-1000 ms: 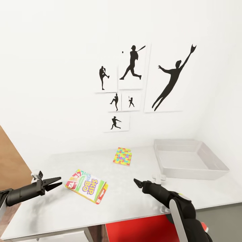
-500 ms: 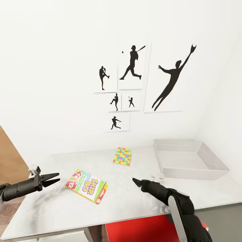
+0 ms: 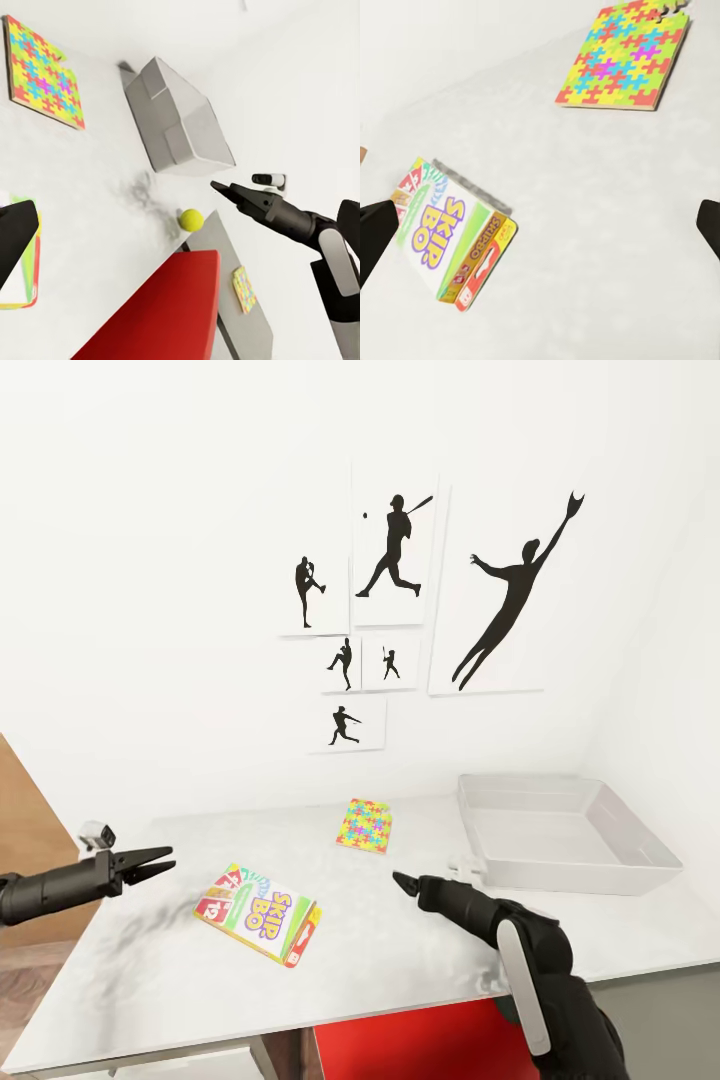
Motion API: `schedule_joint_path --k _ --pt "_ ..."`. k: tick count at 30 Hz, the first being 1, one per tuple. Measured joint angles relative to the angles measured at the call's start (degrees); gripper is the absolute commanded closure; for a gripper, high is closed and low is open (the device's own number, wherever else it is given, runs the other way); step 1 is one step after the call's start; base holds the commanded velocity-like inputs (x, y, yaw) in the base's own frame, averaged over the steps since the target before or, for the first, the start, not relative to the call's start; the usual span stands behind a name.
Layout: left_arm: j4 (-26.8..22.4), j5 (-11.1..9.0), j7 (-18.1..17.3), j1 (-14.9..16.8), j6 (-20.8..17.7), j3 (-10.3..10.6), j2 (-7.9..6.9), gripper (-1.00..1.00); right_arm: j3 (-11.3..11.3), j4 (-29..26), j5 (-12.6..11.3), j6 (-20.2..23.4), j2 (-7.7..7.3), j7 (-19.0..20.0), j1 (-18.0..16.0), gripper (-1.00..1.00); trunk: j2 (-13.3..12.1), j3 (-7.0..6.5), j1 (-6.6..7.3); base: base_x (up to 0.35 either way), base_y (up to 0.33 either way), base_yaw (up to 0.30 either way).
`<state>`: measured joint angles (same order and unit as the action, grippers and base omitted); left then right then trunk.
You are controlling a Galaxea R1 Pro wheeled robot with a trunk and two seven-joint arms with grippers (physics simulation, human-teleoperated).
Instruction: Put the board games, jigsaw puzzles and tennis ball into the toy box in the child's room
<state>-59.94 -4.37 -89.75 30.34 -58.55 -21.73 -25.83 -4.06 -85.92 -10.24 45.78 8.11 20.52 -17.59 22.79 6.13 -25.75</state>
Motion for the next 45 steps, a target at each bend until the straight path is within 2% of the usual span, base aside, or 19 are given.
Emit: schedule_joint_path --k 23,33,45 --pt "-0.3 -0.1 0.0 0.5 -0.3 0.3 0.37 -1.00 0.0 0.1 0.1 0.5 0.01 -0.1 -1.8 -1.00 0.0 0.00 0.00 0.000 0.000 0.000" --pt "-0.3 0.3 0.0 2.4 -0.2 0.4 0.49 -1.00 0.1 3.3 0.5 2.2 0.04 -2.2 -7.1 -1.00 0.0 0.00 0.00 0.000 0.000 0.000" --pt "-0.3 0.6 0.0 5.1 -0.1 0.7 1.65 -1.00 0.6 9.3 0.5 4.5 1.83 -7.1 -14.6 -1.00 0.0 0.00 0.00 0.000 0.000 0.000"
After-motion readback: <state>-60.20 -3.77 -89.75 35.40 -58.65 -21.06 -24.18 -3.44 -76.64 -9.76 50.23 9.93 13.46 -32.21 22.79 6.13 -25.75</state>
